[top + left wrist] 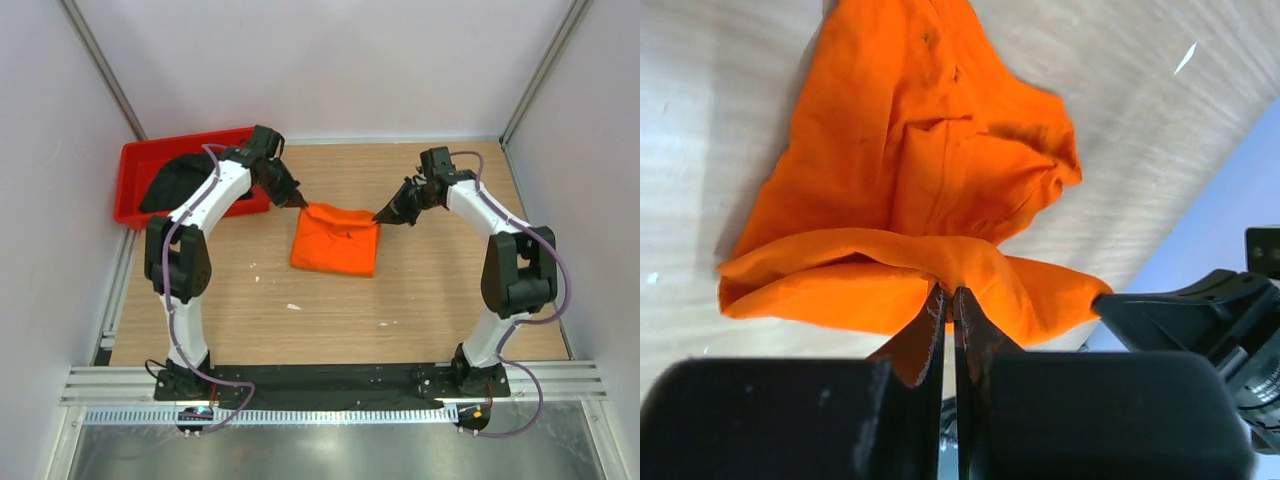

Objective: Fold and stack the t-shirts
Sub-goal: Fold the tshirt

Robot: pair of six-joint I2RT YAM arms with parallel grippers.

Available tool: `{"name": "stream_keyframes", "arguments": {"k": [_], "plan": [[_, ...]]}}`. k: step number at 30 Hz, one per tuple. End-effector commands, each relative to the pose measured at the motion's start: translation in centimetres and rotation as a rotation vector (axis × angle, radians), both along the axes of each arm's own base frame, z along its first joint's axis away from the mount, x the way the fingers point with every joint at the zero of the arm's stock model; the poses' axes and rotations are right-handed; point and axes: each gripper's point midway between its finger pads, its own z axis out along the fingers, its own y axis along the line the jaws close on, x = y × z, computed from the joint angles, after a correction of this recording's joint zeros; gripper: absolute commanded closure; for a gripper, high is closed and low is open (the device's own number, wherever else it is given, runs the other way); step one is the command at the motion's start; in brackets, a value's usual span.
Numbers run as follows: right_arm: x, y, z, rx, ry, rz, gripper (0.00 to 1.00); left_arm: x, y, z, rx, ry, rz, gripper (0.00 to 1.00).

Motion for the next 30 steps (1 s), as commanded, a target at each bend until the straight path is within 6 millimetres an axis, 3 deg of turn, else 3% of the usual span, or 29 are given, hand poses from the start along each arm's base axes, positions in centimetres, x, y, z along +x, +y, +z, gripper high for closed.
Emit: {"name": "stream_keyframes", "arguments": {"k": [1, 2, 3, 5, 6, 7, 8, 10, 11, 12, 13, 15, 16, 17, 19, 20, 21, 22, 24, 30], "plan": [[2.5, -0.1, 1.4, 0.044, -0.070, 0.026, 0.99, 2.6, -0.9, 0.8, -0.045, -0.054, -0.042, 0.95], [3.2, -0.4, -0.2, 0.043, -0.037, 0.014, 0.97, 3.5, -1.0, -0.7, -0.041, -0.041, -0.048, 0.87], [4.1, -0.5, -0.3, 0.052, -0.044, 0.011, 0.78, 4.8, -1.0, -0.5, -0.033, -0.082, -0.071, 0.80], [6.4, -2.2, -2.0, 0.007, -0.084, -0.007, 0.58, 6.7, 0.4, -2.6, 0.081, -0.107, -0.093, 0.65], [8.2, -3.9, -2.1, -0.077, -0.126, -0.048, 0.55, 8.6, 0.1, -0.5, 0.087, -0.204, -0.122, 0.59], [8.7, -5.3, -2.4, -0.137, -0.145, -0.035, 0.55, 8.9, 1.1, -0.4, 0.165, -0.233, -0.180, 0.59], [9.9, -6.2, -1.3, -0.181, -0.189, -0.045, 0.55, 9.3, 1.3, 0.9, 0.192, -0.281, -0.206, 0.60], [10.1, -6.3, -0.1, -0.192, -0.221, -0.031, 0.49, 9.4, 2.3, 3.1, 0.247, -0.374, -0.223, 0.59], [9.5, -5.5, 0.6, -0.168, -0.239, -0.011, 0.46, 8.9, 3.5, 5.3, 0.293, -0.421, -0.197, 0.56], [9.1, -5.0, 0.8, -0.156, -0.250, 0.010, 0.43, 8.1, 4.1, 6.1, 0.311, -0.440, -0.210, 0.53], [8.9, -4.3, 1.3, -0.135, -0.279, 0.038, 0.41, 7.1, 4.6, 4.3, 0.335, -0.426, -0.251, 0.53], [7.3, -3.4, 0.1, -0.147, -0.282, 0.097, 0.34, 5.4, 4.4, 4.9, 0.307, -0.456, -0.299, 0.50], [6.8, -2.4, 0.6, -0.098, -0.313, 0.130, 0.32, 3.7, 4.6, 3.7, 0.293, -0.443, -0.329, 0.48], [5.6, -2.0, -0.8, -0.076, -0.269, 0.137, 0.32, 2.6, 4.3, 3.4, 0.263, -0.444, -0.366, 0.48], [4.8, -0.9, -0.7, -0.047, -0.300, 0.162, 0.29, 0.8, 3.5, 2.8, 0.203, -0.451, -0.432, 0.47], [3.9, -0.7, -1.6, -0.046, -0.282, 0.172, 0.29, -0.6, 3.7, 0.5, 0.200, -0.393, -0.453, 0.47], [3.5, -0.4, -1.8, -0.041, -0.277, 0.174, 0.28, -1.4, 3.4, -0.3, 0.173, -0.373, -0.475, 0.47], [3.3, -0.1, -1.7, -0.036, -0.293, 0.177, 0.28, -1.6, 3.4, -1.1, 0.173, -0.366, -0.479, 0.45], [1.8, -0.1, -3.3, -0.048, -0.257, 0.190, 0.28, -2.5, 3.9, -3.4, 0.185, -0.320, -0.484, 0.43], [-1.8, -0.1, -6.1, -0.066, -0.236, 0.228, 0.26, -1.3, 2.7, -5.6, 0.149, -0.357, -0.492, 0.43]]}}
